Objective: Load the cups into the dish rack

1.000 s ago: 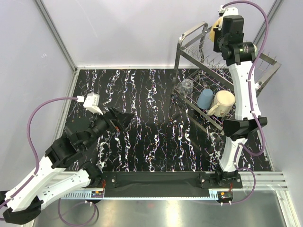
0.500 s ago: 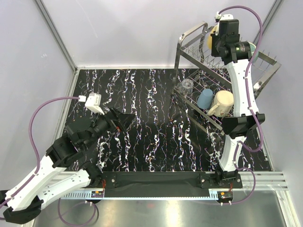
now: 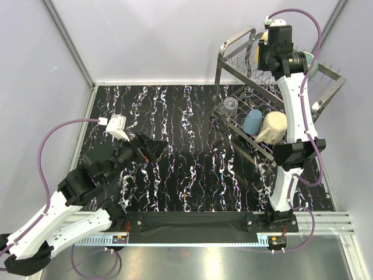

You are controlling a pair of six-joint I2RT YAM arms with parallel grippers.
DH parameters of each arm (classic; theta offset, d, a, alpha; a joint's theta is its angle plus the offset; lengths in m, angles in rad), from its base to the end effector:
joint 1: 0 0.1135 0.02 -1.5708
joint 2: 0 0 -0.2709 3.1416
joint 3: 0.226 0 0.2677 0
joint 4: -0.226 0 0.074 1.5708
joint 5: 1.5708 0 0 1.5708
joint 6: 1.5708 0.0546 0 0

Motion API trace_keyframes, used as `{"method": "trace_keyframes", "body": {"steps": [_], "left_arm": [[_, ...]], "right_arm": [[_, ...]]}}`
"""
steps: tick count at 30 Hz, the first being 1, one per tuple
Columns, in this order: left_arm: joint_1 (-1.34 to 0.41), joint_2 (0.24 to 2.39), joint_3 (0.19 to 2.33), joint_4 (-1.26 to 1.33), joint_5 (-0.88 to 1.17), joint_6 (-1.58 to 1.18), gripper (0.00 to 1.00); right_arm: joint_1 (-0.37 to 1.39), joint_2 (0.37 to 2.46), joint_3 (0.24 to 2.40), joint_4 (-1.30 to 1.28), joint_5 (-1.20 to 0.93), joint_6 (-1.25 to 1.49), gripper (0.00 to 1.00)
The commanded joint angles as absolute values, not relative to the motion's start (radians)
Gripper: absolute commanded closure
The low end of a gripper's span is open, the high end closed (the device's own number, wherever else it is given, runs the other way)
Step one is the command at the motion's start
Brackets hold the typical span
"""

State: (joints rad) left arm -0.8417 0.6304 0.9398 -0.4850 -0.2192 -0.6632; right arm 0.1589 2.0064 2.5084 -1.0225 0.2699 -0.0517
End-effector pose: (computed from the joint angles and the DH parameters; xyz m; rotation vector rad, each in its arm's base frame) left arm 0.1133 -0.1090 0.3875 -0.0050 1.8315 -0.8982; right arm 0.4407 0.0559 0.4743 -0.0556 2.0771 -0.2166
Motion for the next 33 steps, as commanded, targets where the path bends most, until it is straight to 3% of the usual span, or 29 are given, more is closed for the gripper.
{"method": "trace_keyframes", "body": {"steps": [1,12,19,22,28,33], "left_arm": [[-0.845,0.63,0.946,-0.468,-0.198,-0.67,0.01],[-0.845,0.629,0.956,-0.489,-0.193,-0.704,0.01],[-0.845,0.604,0.96,-0.511,-0.202,-0.738,0.01],[-0.844,0.589,0.945,-0.512,-0.196,-0.765,0.01],[-0.845,0.537,0.876,-0.488,-0.176,-0.859,0.01],[-0.845,0.462,0.801,-0.476,-0.193,-0.956,0.01]], "right_arm": [[0.153,1.99,2.537,-0.979,0.275,-0.052,0.59],[0.155,1.959,2.609,-1.019,0.233,-0.009,0.39],[0.156,1.781,2.544,-0.996,0.022,0.144,0.33],[0.155,1.654,2.401,-0.937,-0.133,0.239,0.31],[0.199,1.332,1.871,-0.609,-0.504,0.502,0.3],[0.411,1.206,1.617,-0.586,-0.462,0.528,0.27]]}}
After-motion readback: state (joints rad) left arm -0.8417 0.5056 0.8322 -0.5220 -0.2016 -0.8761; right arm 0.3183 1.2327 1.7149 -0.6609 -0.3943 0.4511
